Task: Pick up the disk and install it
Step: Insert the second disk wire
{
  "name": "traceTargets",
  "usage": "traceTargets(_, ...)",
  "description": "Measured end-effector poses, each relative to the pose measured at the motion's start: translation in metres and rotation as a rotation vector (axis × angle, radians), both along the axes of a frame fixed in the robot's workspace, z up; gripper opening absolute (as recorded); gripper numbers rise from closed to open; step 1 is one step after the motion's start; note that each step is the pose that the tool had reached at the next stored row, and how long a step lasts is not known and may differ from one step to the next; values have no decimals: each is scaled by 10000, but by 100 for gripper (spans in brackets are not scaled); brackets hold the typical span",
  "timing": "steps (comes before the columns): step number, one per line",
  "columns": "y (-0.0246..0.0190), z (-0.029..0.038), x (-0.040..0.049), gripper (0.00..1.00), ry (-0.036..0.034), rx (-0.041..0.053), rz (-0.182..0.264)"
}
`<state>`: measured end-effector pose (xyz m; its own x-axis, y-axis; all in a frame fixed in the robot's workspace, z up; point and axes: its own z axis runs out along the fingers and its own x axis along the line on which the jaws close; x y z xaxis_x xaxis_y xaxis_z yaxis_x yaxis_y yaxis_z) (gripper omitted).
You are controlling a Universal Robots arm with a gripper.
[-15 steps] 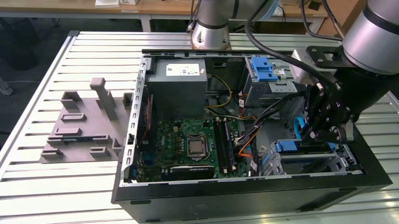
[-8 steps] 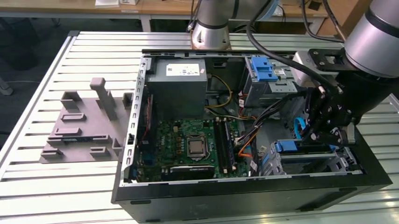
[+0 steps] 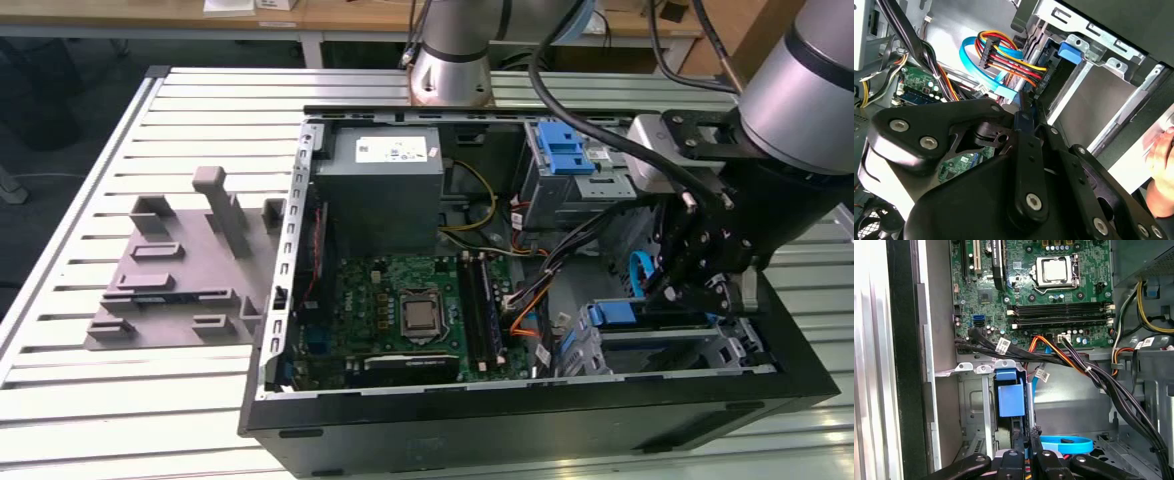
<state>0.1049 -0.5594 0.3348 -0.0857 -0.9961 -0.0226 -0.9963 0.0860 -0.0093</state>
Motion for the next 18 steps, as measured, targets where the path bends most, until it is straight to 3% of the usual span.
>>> traceTargets(9, -28, -14, 10, 16, 0, 77, 0)
traceTargets(18, -45, -16, 14, 16, 0, 82, 0)
